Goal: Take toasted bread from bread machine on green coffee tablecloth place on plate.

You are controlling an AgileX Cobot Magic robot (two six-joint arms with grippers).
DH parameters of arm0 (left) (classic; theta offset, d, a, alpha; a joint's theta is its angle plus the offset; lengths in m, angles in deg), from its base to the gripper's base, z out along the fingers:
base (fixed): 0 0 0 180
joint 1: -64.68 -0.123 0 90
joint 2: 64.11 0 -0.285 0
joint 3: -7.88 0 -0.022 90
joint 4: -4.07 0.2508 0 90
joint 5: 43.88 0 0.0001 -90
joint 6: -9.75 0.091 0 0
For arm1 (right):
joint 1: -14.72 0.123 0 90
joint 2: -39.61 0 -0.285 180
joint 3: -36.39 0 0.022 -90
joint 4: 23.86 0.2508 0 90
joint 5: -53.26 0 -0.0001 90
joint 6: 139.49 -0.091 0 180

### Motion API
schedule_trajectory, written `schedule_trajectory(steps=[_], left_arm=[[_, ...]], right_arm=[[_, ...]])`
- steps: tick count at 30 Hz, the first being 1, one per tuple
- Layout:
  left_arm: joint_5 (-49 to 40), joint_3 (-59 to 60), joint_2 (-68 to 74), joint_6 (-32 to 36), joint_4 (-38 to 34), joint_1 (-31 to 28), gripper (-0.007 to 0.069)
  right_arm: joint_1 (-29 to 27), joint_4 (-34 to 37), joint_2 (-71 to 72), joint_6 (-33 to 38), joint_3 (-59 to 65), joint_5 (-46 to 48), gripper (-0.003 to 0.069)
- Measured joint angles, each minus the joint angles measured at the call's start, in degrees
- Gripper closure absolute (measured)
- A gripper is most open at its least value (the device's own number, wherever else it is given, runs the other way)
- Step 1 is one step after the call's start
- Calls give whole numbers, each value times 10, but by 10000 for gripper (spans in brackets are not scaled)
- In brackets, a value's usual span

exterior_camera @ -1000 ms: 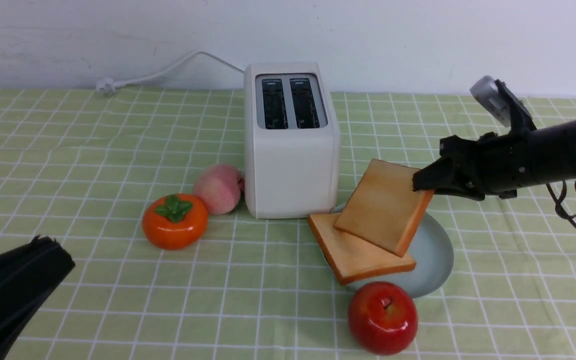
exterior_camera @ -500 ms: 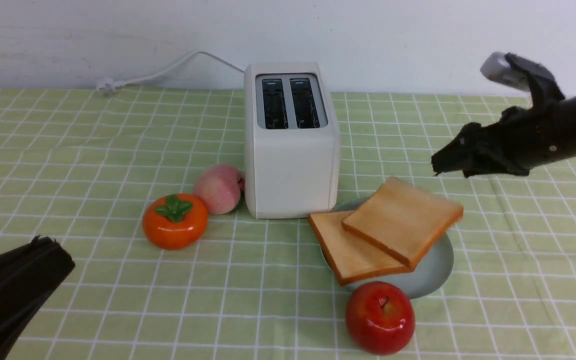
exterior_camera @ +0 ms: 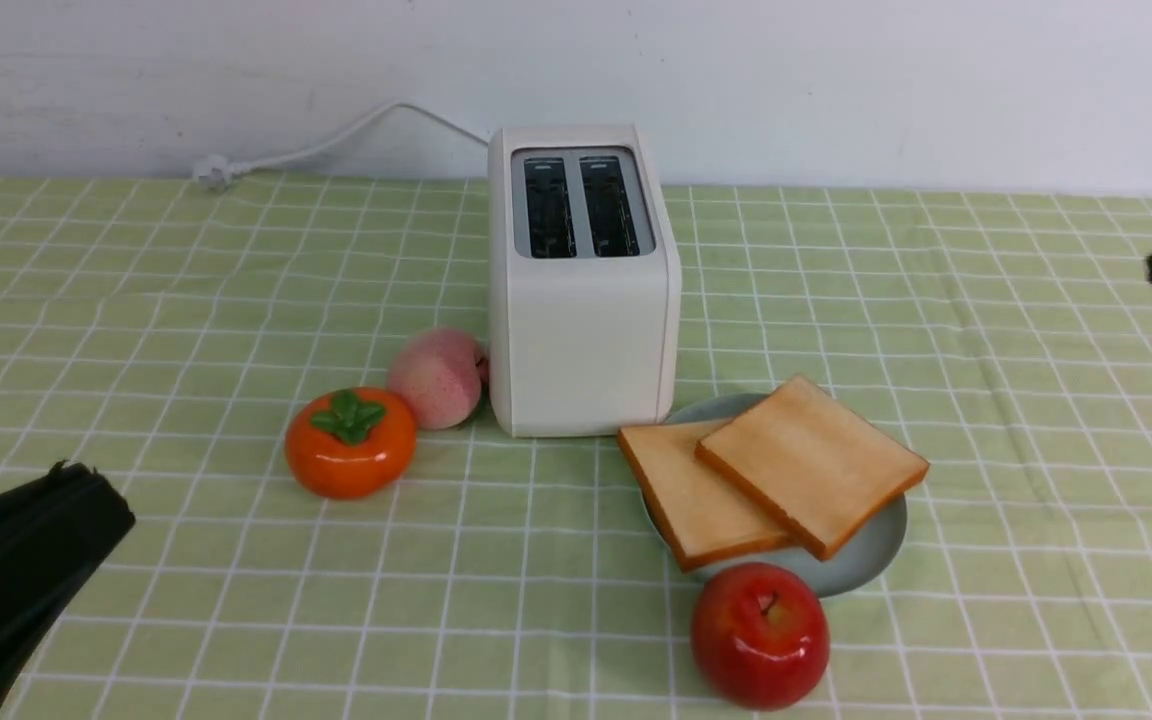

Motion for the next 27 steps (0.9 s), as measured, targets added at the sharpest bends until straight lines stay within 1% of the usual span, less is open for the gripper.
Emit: schedule_trajectory(steps=[2, 5, 7, 8, 13, 16, 17, 19, 21, 22, 23, 27], left_arm=[[1, 0, 0, 0, 0, 0, 603], [1, 0, -1, 0, 0, 0, 603], [1, 0, -8, 0, 0, 0, 603], [1, 0, -10, 0, 0, 0, 603], [1, 0, -27, 0, 0, 0, 603], [2, 0, -27, 0, 0, 0, 603], [3, 0, -27, 0, 0, 0, 603], [5, 0, -27, 0, 0, 0, 603], [5, 0, -27, 0, 0, 0, 603], [5, 0, -27, 0, 0, 0, 603], [6, 0, -27, 0, 0, 0, 603], [6, 0, -27, 0, 0, 0, 603]], right_arm=[[0, -6, 74, -12, 28, 6, 655], [0, -7, 132, -18, 64, 9, 659], [0, -8, 209, -34, 127, 12, 659], [0, -8, 221, -35, 132, 12, 659], [0, -11, 381, -81, 259, 17, 659], [0, -11, 457, -89, 314, 12, 659], [0, -11, 461, -90, 314, 12, 659], [0, -10, 521, -93, 366, -34, 659], [0, -8, 550, -94, 396, -75, 659], [0, -8, 552, -94, 398, -79, 658], [0, -6, 568, -94, 421, -109, 657], [0, -1, 580, -95, 452, -134, 655]])
